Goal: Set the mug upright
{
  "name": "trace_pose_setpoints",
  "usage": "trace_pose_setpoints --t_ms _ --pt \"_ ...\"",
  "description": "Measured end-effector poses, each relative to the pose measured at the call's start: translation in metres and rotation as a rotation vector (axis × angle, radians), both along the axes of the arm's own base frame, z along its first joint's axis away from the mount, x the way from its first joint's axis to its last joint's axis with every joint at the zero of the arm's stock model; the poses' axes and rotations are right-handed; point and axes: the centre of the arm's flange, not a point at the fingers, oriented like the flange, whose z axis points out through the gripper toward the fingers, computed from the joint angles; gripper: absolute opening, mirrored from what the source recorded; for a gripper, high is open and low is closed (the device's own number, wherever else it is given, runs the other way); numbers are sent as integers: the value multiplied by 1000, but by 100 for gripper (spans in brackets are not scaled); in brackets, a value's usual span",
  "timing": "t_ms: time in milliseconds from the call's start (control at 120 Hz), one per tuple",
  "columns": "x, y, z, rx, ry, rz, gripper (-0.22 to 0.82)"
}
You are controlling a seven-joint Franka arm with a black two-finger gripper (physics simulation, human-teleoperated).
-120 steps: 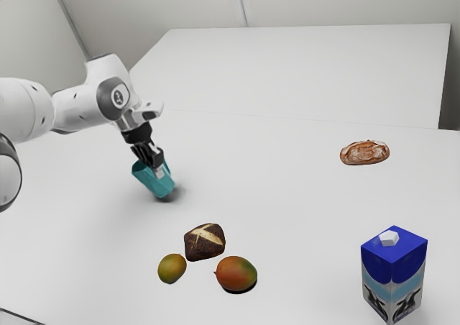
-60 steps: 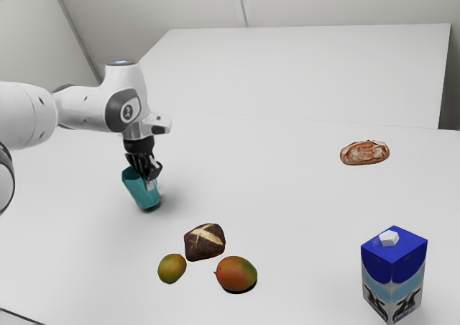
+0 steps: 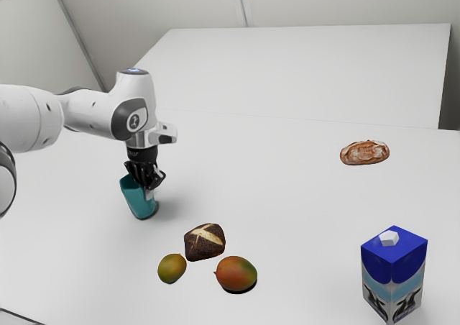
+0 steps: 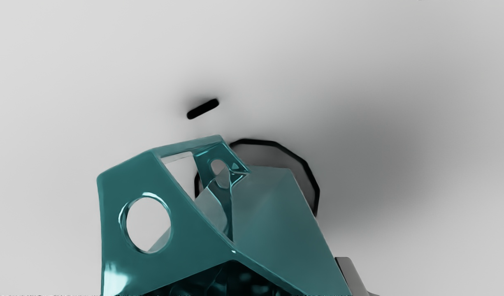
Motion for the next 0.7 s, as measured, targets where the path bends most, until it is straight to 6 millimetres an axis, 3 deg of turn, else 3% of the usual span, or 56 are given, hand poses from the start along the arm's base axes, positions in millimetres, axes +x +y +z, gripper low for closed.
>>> trace_pose_setpoints --t_ms 167,292,467,700 --pt "1 3 2 7 -9 34 21" --pt "7 3 9 11 -28 43 39" --pt "18 3 31 6 -73 55 51" --pt "25 5 59 -9 -112 70 57"
